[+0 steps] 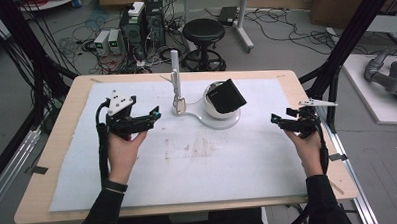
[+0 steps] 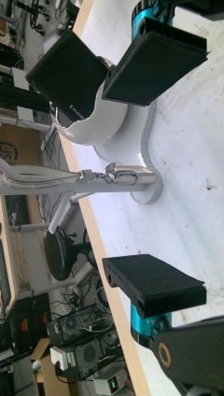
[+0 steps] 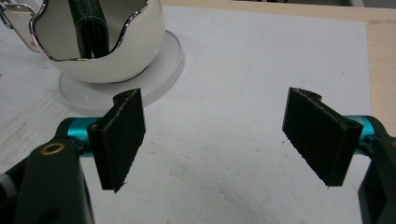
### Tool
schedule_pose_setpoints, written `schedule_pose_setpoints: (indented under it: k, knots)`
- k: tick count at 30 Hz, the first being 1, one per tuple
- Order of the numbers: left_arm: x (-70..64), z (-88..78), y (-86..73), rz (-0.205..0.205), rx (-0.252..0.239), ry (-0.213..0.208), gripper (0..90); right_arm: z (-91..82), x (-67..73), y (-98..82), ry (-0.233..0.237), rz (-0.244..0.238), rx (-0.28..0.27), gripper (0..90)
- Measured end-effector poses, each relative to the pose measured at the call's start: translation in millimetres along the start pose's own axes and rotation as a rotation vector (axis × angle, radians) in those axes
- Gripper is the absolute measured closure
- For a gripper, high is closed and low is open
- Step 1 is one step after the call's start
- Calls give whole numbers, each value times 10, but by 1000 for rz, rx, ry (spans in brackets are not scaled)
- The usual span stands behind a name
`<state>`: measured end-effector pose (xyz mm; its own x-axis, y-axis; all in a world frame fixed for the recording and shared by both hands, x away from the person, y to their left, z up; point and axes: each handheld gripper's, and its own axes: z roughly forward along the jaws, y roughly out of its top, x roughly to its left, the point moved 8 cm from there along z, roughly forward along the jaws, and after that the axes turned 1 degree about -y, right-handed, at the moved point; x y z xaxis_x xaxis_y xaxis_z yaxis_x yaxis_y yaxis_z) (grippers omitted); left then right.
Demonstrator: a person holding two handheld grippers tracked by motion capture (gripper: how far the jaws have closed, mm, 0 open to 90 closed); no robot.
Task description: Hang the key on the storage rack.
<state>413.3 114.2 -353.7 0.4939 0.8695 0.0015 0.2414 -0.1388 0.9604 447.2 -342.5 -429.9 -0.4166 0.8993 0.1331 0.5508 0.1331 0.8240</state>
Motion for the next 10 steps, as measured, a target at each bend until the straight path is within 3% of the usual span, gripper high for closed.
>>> schedule_pose_setpoints:
  k: [10]
  knots:
    - [9, 3, -10, -3, 2, -5, 168, 14, 4, 1, 1, -4, 0, 216]
